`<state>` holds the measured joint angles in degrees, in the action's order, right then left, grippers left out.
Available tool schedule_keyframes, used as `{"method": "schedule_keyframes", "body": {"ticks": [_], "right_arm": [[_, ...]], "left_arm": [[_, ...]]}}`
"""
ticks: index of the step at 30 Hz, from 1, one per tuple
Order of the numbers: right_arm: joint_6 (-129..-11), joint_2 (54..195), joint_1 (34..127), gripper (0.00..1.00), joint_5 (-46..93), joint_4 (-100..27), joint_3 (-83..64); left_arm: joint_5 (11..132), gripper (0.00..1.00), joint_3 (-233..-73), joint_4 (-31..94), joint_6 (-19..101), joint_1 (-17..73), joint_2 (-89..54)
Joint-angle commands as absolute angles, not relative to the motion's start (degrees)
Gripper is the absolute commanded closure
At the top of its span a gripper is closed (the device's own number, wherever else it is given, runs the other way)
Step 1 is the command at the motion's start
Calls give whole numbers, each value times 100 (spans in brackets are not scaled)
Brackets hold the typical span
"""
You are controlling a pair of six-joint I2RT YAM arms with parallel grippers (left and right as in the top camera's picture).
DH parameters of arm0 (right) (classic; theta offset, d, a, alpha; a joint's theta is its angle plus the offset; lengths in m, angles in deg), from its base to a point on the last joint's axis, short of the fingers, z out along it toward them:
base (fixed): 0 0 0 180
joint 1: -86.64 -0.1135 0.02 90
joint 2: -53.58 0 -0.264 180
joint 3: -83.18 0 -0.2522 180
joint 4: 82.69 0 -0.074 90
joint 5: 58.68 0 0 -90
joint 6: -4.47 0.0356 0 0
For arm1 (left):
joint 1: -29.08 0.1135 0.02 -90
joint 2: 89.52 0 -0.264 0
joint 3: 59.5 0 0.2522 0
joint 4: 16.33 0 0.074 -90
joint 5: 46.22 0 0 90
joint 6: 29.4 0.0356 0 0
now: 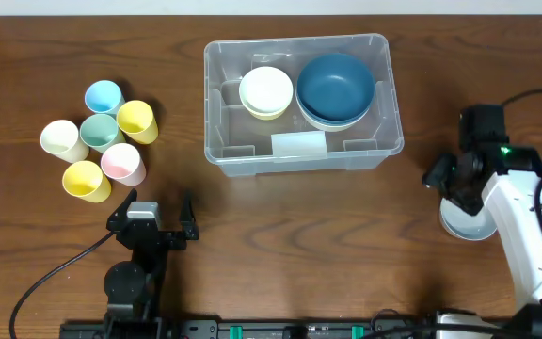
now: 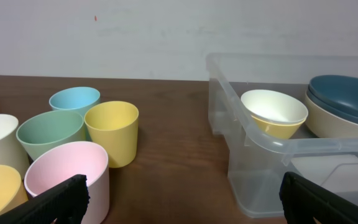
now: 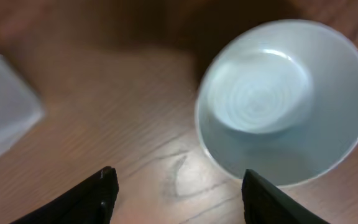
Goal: Pack container
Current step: 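Move the right gripper to the pale grey bowl and grasp its rim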
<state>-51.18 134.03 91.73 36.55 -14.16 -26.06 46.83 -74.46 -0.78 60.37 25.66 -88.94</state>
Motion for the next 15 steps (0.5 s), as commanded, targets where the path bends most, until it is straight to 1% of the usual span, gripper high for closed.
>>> {"method": "schedule_keyframes", "body": {"ticks": [1,9,15], "right_arm": [[-4954,13305,9415,36,3540,-1759,-2984],[-5037,13309,9763,40,3227,-3180,-4060],[-5308,13309,9760,45,3231,-3497,-4149]], "left_arm": [[4681,2,-7350,123,5969,2590,-8929],[4681,2,-7350,123,5969,2590,-8929],[4681,2,-7350,123,5969,2590,-8929]]}}
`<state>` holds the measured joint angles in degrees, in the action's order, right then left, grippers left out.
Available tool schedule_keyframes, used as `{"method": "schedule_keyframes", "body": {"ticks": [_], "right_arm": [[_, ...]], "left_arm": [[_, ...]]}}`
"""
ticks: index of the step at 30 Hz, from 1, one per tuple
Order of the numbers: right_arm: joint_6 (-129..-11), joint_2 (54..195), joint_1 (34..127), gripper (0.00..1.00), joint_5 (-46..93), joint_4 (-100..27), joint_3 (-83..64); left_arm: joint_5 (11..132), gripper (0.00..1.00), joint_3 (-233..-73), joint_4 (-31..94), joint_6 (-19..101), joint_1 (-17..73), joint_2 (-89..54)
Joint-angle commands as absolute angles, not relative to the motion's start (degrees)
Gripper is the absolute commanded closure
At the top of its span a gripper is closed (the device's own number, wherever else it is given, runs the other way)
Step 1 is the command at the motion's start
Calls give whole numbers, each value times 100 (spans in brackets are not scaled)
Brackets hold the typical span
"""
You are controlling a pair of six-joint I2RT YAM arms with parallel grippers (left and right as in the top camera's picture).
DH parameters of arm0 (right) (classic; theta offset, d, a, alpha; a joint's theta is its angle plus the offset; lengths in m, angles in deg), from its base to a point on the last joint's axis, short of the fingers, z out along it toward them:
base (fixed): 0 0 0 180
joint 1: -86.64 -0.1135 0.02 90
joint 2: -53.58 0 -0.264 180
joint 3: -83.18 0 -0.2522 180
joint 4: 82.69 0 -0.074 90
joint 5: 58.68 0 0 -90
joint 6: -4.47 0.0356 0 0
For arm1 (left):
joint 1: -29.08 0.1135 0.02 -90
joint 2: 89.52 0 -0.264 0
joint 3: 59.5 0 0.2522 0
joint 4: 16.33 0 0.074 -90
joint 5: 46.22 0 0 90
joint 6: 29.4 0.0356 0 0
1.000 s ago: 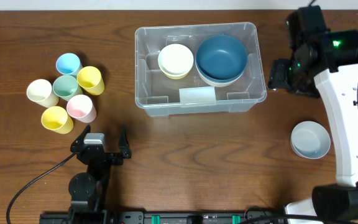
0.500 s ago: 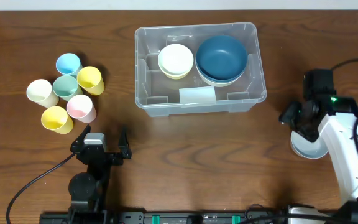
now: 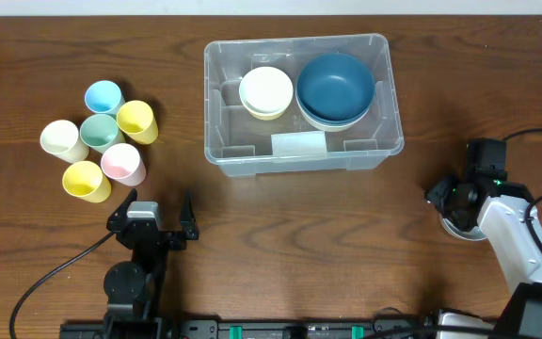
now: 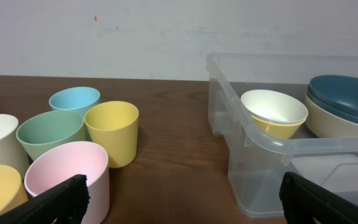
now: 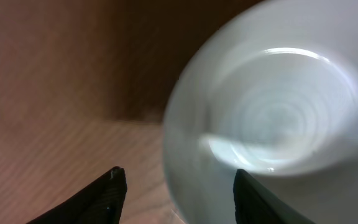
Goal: Pack container
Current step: 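Move the right gripper to the pale grey bowl and grasp its rim, then carry the grey bowl into the bin and lower it onto the white bowl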
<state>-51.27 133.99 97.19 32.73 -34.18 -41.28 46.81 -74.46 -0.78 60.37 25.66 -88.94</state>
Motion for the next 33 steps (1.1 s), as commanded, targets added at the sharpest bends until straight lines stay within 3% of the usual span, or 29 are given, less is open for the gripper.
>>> {"method": "schedule_keyframes", "body": {"ticks": [1,5,7,21,33], "right_arm": [[-5336,13309,9760,48,3231,-3532,-4149],[-5448,13309,9760,70,3231,-3626,-4149],[-5452,13309,9760,75,3234,-3635,-4149],[-5380,13346,9763,77,3273,-3532,-4171],[-5341,13788,9763,92,3277,-3595,-4193]], "left_arm": [[4681,2,-7350,123,5969,2590,-8929],[4681,2,-7350,123,5969,2590,-8929],[4681,2,-7350,123,5969,2590,-8929],[4681,2,-7350,123,5969,2590,-8929],[4681,2,-7350,123,5969,2590,-8929]]}}
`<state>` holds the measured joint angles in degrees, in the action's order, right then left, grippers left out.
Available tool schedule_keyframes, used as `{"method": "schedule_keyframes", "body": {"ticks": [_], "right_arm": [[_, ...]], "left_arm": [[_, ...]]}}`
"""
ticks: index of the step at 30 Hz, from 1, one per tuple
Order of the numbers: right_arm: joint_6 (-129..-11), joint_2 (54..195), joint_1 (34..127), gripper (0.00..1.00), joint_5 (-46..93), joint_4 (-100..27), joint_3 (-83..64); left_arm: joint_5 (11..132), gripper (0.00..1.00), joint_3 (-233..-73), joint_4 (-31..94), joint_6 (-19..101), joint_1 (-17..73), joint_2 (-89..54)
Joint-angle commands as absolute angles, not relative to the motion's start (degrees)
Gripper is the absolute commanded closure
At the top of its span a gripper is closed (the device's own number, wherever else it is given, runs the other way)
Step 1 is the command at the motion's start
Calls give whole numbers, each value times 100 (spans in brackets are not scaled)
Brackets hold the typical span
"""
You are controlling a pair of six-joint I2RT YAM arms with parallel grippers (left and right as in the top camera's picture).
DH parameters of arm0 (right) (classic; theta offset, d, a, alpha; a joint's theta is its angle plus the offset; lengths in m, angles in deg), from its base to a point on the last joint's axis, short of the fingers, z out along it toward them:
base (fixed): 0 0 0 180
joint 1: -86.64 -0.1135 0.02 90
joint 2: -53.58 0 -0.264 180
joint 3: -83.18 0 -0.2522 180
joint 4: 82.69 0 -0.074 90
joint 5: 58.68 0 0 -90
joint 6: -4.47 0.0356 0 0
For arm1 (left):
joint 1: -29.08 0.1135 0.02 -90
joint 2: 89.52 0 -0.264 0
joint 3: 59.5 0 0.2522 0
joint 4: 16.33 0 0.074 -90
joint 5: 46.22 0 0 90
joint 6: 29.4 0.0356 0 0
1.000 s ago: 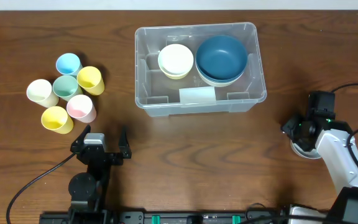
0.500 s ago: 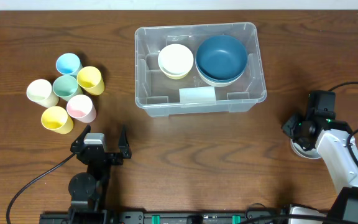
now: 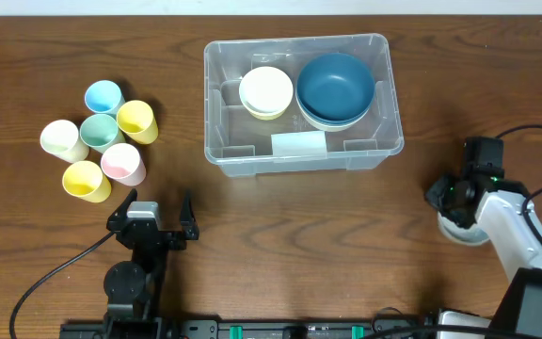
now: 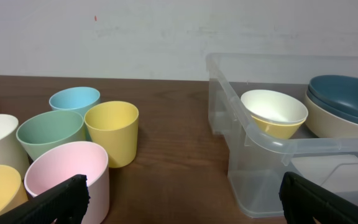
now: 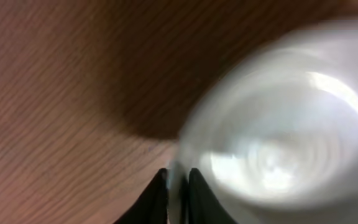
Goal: Pack container
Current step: 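Carry the grey bowl into the bin and lower it onto the white bowl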
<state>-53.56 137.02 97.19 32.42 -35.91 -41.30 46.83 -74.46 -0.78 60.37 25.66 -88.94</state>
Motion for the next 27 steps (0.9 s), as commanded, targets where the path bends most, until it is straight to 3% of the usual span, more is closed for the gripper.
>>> {"method": "schedule_keyframes", "body": {"ticks": [1,3,13,22,27], "right_arm": [[-5341,13792,9763,93,3279,-3600,-4193],[-5343,13792,9763,99,3279,-3622,-4193],[-5588,13670,9763,99,3249,-3532,-3870],[-6497,13044,9704,99,2272,-2345,-1732],[-7148,12940,9170,99,1450,-2020,-279]], "left_arm": [[4681,2,-7350,123,5969,2590,-8929],[4681,2,-7350,123,5969,2590,-8929],[4681,2,-7350,123,5969,2590,-8929],[4681,2,-7350,123,5969,2590,-8929],[4681,2,-7350,123,5969,2590,-8929]]}}
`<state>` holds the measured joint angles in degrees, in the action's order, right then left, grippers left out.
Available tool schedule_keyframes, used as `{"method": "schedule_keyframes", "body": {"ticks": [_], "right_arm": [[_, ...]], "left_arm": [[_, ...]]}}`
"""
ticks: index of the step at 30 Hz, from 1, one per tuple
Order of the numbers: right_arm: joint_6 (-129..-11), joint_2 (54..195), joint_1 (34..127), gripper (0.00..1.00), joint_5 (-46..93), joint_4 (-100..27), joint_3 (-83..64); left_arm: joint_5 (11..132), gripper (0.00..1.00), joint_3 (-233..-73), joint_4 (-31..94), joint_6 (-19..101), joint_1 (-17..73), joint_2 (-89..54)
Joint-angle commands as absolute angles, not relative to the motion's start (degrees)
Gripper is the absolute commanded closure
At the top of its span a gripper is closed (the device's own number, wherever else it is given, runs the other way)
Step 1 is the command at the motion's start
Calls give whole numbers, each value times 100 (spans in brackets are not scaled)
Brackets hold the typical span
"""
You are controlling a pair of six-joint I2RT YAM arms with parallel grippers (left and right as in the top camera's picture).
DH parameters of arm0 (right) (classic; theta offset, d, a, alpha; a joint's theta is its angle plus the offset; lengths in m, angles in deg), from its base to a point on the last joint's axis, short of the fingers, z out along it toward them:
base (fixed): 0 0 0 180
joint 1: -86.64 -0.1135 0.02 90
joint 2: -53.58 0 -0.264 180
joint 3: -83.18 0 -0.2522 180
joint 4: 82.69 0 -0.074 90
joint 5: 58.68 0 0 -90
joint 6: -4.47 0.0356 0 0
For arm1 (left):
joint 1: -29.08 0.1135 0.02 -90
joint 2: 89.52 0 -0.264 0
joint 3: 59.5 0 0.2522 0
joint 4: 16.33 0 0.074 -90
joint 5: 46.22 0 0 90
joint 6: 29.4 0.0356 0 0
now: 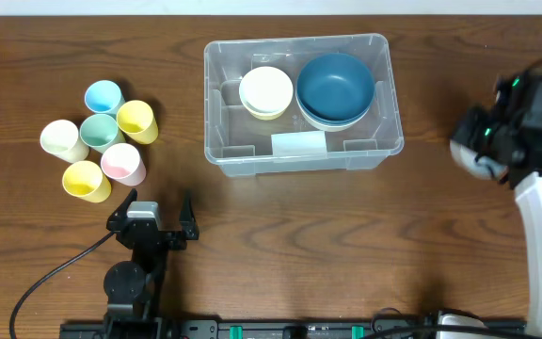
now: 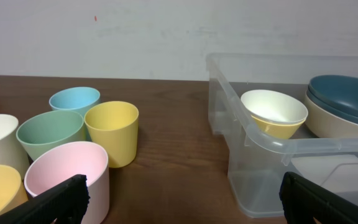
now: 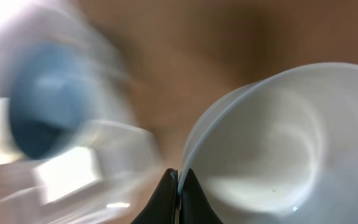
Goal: Pack container
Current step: 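Carry the grey bowl into the bin and lower it onto the white bowl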
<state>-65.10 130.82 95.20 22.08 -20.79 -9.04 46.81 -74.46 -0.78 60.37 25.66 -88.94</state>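
Note:
A clear plastic container (image 1: 384, 66) holds a cream-and-yellow bowl stack (image 1: 266, 91), dark blue bowls (image 1: 335, 88) and a white lid-like piece (image 1: 298, 144). Raised off the table to its right, my right gripper (image 1: 486, 151) is shut on the rim of a pale blue bowl (image 3: 272, 155); the blurred container (image 3: 55, 124) shows to the left in the right wrist view. Near the front edge, my left gripper (image 2: 179, 199) stands open and holds nothing, facing the cups and the container (image 2: 272, 149).
Several cups stand grouped at the left: blue (image 1: 103, 95), yellow (image 1: 136, 120), green (image 1: 99, 130), white (image 1: 62, 139), pink (image 1: 123, 163) and another yellow (image 1: 86, 180). A black cable (image 1: 45, 282) runs along the front left.
My right gripper, which was low on the table at the right with the pale blue bowl's rim between its fingers, now holds that bowl raised and farther back, close to the container's right side.
My right gripper hung open above the pale blue bowl on the table at the right. It then stood lower, open over the bowl's rim. After that it was shut on the rim, and now the bowl is lifted beside the container. The left arm stayed still.

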Motion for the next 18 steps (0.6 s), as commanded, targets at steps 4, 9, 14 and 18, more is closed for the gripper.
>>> {"method": "schedule_keyframes", "body": {"ticks": [4,9,14,18], "right_arm": [[-7481,12942,8348,99,1314,-2454,174],[-7714,13134,7055,99,1811,-3276,189],[-8071,13757,6088,99,2123,-3919,189],[-8213,14483,5662,99,2213,-4468,189]], "left_arm": [[4681,2,-7350,123,5969,2590,-8929],[4681,2,-7350,123,5969,2590,-8929],[4681,2,-7350,123,5969,2590,-8929],[4681,2,-7350,123,5969,2590,-8929]]}}
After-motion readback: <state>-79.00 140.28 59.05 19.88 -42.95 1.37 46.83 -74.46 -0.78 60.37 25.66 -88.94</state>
